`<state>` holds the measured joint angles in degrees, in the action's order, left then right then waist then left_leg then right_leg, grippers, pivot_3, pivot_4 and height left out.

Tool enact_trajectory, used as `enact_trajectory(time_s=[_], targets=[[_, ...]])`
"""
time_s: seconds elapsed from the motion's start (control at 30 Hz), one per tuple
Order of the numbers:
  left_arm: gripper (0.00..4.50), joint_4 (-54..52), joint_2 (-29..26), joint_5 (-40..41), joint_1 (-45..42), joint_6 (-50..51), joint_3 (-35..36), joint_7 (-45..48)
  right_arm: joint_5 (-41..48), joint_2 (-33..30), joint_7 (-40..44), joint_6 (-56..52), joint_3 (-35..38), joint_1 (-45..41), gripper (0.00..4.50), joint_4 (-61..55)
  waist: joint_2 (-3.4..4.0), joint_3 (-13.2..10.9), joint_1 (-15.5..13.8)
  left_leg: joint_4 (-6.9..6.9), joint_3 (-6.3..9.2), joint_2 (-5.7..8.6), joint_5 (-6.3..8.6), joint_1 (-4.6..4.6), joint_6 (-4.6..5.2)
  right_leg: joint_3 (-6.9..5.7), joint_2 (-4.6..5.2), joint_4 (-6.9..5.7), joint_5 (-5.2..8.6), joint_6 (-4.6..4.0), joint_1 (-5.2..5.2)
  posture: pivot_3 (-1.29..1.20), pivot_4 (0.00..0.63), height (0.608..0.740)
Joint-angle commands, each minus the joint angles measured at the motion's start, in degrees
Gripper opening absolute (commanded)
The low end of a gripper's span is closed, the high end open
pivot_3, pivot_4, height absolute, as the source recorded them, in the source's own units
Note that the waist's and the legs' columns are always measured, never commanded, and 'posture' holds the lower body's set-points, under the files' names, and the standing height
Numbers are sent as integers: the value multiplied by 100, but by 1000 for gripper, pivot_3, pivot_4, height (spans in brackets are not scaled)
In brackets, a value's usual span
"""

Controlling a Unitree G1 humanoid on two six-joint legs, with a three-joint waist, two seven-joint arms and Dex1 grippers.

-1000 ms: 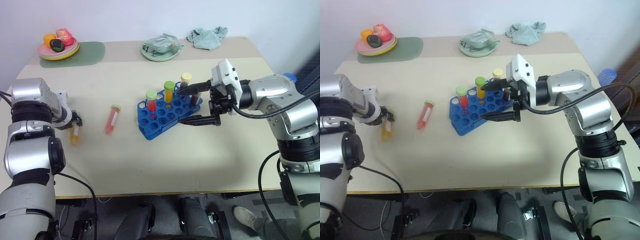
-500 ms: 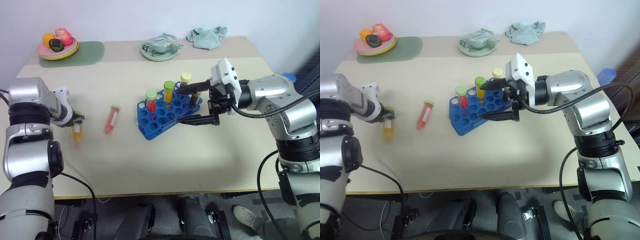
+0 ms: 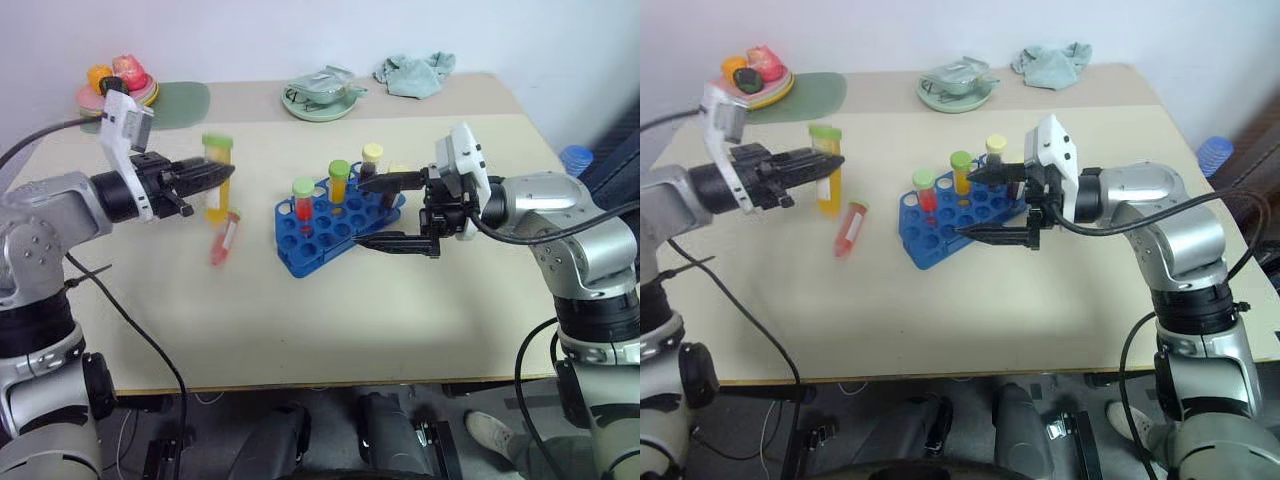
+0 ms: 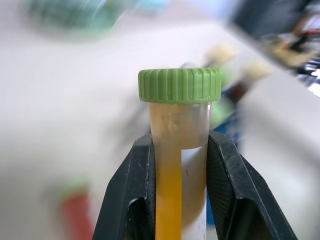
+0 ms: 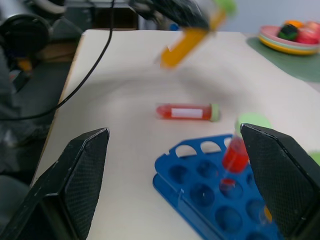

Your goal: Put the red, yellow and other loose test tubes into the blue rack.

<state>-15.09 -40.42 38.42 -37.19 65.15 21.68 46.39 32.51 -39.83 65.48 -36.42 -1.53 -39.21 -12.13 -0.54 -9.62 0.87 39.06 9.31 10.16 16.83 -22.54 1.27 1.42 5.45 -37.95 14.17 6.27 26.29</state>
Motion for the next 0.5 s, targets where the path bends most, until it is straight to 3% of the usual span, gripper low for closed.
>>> enact_trajectory(time_s=[0.03,0.23,0.33,0.5], targets=[[756,-259,78,2,232,-1183,-338,572,199,-37,-442,-142,419,291,4320,-499,-1,0,-18,1,-2,0,0,2,-1,1,0,0,0,-1,-1,0,150,740],[756,599,710,-430,-122,-2973,-1327,1326,393,67,-1377,-423,970,1174,4320,-1247,-4,1,-160,3,-3,0,4,4,7,-2,3,13,-1,-1,-16,0,150,740],[756,1065,1146,-75,-475,-3057,-1418,1563,493,96,-1727,-546,1092,1440,4320,-1587,-5,1,-162,3,-2,0,4,3,7,-3,2,15,-1,-1,-16,0,150,740],[756,1761,1714,-258,-810,-3467,-1746,1690,706,78,-2267,-786,1321,1797,4320,-2118,-4,2,-138,1,-5,0,5,4,9,-2,2,15,-2,0,-14,0,150,740]])
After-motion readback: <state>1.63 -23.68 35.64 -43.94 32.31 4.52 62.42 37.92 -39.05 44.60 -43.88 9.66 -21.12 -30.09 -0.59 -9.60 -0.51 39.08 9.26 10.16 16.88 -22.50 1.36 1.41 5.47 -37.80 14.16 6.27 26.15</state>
